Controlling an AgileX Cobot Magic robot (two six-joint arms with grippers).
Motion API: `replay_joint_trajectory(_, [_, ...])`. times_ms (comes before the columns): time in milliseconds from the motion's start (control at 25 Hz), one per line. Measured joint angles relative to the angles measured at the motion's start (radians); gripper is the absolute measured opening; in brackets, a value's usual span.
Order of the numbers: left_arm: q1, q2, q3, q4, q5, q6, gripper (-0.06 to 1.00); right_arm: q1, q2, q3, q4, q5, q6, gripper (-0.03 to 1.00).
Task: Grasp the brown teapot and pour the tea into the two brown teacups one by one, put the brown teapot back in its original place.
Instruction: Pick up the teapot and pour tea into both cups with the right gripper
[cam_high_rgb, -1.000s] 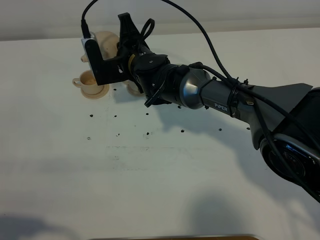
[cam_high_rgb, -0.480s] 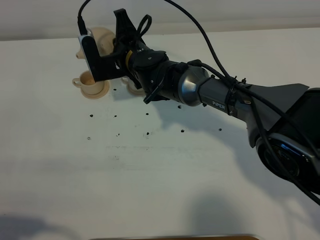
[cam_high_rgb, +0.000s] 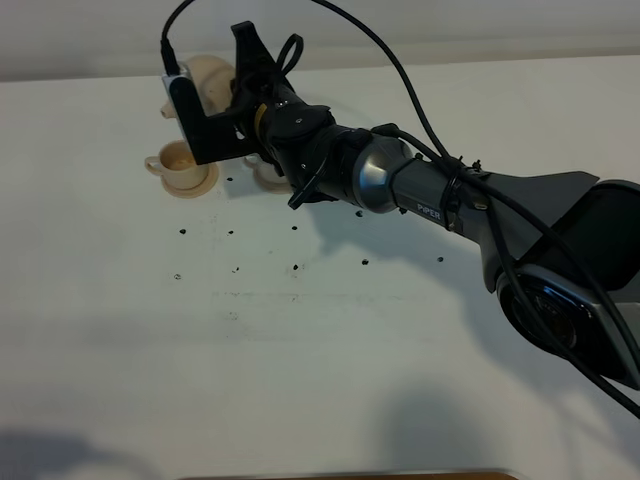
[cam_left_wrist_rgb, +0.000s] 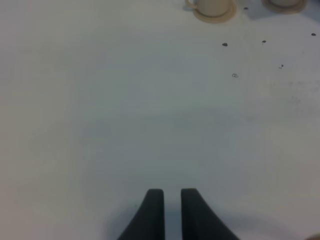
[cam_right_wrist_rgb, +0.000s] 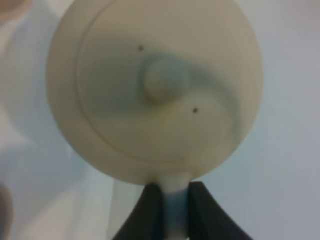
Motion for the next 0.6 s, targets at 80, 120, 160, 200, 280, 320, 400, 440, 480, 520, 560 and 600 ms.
replay_joint_trajectory(80, [0.000,0.000,0.000,0.000,0.000,0.000,0.07,0.000,0.000,0.000,-0.027,0.006,0.000,0.12])
replay_joint_trajectory(120, [0.000,0.000,0.000,0.000,0.000,0.000,0.07,0.000,0.000,0.000,-0.038,0.009,0.000,0.12])
replay_joint_trajectory(160, [0.000,0.000,0.000,0.000,0.000,0.000,0.07,0.000,0.000,0.000,-0.045,0.013,0.000,0.12])
replay_joint_trajectory(200, [0.000,0.000,0.000,0.000,0.000,0.000,0.07,0.000,0.000,0.000,-0.052,0.015,0.000,0.12])
replay_joint_trajectory(280, [0.000,0.000,0.000,0.000,0.000,0.000,0.07,0.000,0.000,0.000,-0.056,0.019,0.000,0.12])
replay_joint_trajectory(320, [0.000,0.000,0.000,0.000,0.000,0.000,0.07,0.000,0.000,0.000,-0.059,0.023,0.000,0.12])
replay_joint_trajectory(400, [0.000,0.000,0.000,0.000,0.000,0.000,0.07,0.000,0.000,0.001,-0.078,0.025,0.000,0.12])
replay_joint_trajectory(440, [0.000,0.000,0.000,0.000,0.000,0.000,0.07,0.000,0.000,0.006,-0.089,0.026,0.000,0.12])
replay_joint_trajectory(480, [0.000,0.000,0.000,0.000,0.000,0.000,0.07,0.001,0.000,0.011,-0.103,0.028,0.000,0.12])
replay_joint_trajectory(520, [0.000,0.000,0.000,0.000,0.000,0.000,0.07,0.002,0.000,0.017,-0.110,0.030,0.000,0.12])
replay_joint_trajectory(560, [0.000,0.000,0.000,0.000,0.000,0.000,0.07,0.003,0.000,0.024,-0.118,0.030,0.000,0.12])
replay_joint_trajectory(600, [0.000,0.000,0.000,0.000,0.000,0.000,0.07,0.005,0.001,0.027,-0.127,0.031,0.000,0.12])
